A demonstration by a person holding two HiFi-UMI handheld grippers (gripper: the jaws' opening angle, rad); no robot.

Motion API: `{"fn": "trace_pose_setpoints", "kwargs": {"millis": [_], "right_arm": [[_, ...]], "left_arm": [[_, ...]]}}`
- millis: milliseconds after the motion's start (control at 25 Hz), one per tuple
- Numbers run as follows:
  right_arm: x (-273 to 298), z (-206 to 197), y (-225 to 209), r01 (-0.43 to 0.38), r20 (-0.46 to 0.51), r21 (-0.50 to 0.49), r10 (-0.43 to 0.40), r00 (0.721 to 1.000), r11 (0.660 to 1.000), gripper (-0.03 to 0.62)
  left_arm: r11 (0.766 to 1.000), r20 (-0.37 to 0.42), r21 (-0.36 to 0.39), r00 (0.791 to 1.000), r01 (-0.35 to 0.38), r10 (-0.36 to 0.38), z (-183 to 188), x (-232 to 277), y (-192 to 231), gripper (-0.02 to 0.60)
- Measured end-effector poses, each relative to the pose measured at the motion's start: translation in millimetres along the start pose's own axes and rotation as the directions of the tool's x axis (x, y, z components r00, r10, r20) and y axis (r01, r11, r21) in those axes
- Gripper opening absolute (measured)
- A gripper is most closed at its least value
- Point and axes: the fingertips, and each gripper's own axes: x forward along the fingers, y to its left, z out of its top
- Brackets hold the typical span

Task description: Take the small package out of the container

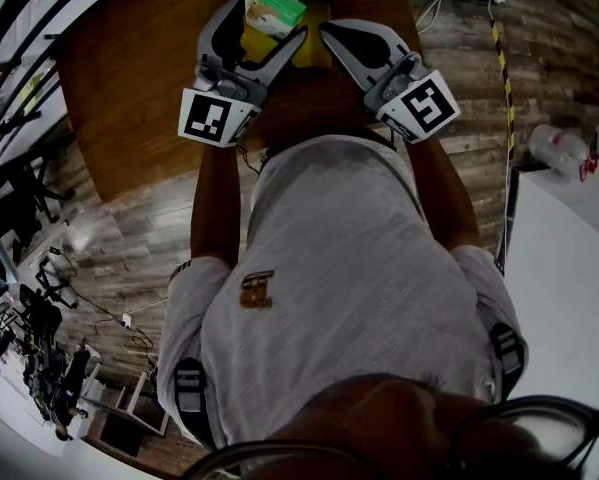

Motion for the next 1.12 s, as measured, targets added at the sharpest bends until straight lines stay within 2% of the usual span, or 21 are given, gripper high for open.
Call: {"fn": "trace_pose_setpoints", "kwargs": {"millis": [320,600,1120], "right_arm": [[-1,7,1,0.003,0.032,-0.006,-0.003,0.999,1.0,0.031],[-6,3,2,-0.004,0.008,-0.007,0.004,1.0,1.0,0.031],[-8,10,9,-0.008,0.018,-0.003,0.008,1.0,1.0,0.031]], "left_arm": [[1.0,0.001,0.007,1.0,-0.003,0.003,4,0,-2,0.37],[1.0,0.004,0.004,1.0,-0.007,0.007,7,0,-5,0.37],[1.0,0.002,0.005,1.0,-0.006,0.006,13,-4,-10,0.37]]}}
